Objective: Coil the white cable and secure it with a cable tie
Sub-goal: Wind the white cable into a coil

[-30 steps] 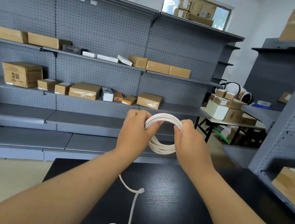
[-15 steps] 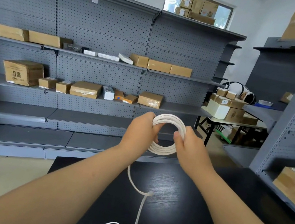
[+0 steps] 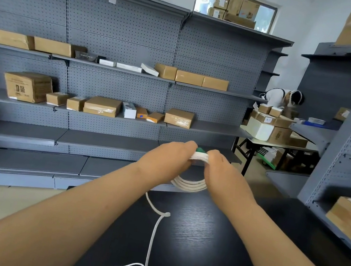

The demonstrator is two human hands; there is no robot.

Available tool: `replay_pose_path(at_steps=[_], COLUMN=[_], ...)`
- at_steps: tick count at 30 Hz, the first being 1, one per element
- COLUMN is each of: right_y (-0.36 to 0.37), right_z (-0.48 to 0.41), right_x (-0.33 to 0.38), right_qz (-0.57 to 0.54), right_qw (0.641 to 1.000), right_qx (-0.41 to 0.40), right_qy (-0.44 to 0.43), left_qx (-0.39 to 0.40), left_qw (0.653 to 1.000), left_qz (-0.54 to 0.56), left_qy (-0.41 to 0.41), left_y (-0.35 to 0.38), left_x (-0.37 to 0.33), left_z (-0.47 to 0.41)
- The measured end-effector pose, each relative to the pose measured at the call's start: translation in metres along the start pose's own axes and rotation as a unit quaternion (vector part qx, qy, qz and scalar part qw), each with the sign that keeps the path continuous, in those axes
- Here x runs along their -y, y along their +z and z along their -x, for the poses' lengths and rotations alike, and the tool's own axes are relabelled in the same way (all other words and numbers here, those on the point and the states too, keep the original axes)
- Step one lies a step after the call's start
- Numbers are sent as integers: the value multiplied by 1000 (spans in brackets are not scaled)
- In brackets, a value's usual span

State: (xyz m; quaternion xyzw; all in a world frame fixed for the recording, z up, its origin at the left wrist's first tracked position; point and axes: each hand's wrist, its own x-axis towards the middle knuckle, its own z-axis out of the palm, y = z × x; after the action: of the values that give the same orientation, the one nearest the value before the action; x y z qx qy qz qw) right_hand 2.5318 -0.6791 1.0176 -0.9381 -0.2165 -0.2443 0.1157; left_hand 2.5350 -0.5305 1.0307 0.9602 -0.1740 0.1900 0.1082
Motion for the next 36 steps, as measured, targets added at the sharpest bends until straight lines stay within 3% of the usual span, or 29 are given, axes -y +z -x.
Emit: replay_pose_path(at_steps=[5,7,12,18,21,24,29,32,36], right_y=[-3,-2,-3,3,3,1,-1,0,0], right_z=[0,0,1,0,0,0,0,0,-3], right_x=[1,1,-5,-8,-6,-3,-1,2,8], right_qz=[-105,-123,-11,91,86,-36,-130,-192,-260], right_qw=[992,989,998,994,995,999,989,977,952], right_qx=[-12,-2,26,-19,6,2,3,4,-61], right_qy=[70,82,52,-63,-43,30,71,96,153], left_qx=[-31,-21,18,54,25,-15,1,30,-18], left_qw=[992,995,998,993,999,992,913,834,754], left_qz=[115,88,-60,-99,-46,105,380,527,630], left_qy=[-40,-47,-12,15,-11,-70,-146,-160,-188], left_y=[-5,-5,-2,-5,-3,-2,1,5,15], left_x=[4,0,-3,-6,-3,3,10,16,10], left_z=[7,4,-4,-5,-7,-7,2,8,8])
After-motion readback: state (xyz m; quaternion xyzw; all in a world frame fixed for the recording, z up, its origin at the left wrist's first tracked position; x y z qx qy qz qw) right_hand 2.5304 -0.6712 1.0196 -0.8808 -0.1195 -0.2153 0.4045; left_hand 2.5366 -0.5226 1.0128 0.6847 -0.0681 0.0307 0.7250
